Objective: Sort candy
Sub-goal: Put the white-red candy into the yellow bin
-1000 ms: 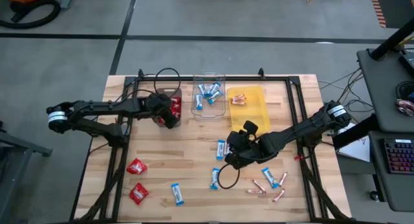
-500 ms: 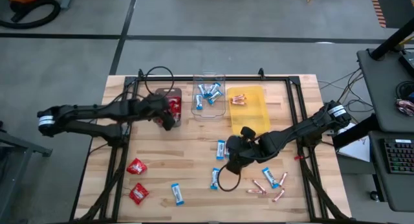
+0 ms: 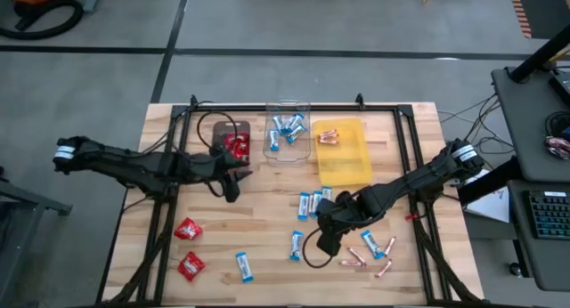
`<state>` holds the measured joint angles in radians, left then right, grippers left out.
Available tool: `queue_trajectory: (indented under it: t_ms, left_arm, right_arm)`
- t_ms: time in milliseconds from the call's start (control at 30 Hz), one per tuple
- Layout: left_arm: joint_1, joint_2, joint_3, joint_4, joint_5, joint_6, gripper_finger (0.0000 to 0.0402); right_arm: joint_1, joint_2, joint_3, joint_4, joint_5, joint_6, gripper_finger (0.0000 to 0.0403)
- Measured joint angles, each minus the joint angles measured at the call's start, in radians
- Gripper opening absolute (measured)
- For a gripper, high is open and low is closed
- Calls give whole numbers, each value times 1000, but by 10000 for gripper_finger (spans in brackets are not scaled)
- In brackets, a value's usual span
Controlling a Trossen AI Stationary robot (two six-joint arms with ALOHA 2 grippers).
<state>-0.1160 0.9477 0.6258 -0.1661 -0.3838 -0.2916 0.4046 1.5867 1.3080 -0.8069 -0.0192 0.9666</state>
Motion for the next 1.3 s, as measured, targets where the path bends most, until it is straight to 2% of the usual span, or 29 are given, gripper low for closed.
queue_trajectory:
  t_ms: [267,600,933,1167,1300]
  left_arm:
    - [-46,4,0,36,-1,8,123]
    - [-46,4,0,36,-2,14,123]
    - [-46,16,0,39,-3,21,123]
    - [-46,59,0,39,-2,21,123]
    - [-46,83,0,43,-2,21,123]
  right_arm:
    - [50,1,-20,-129,-18,212,125]
    - [101,2,-123,-123,-87,392,125]
    - [139,2,-233,102,-97,470,125]
    - [151,2,-270,120,-120,501,125]
    - [163,52,-276,136,-151,492,125]
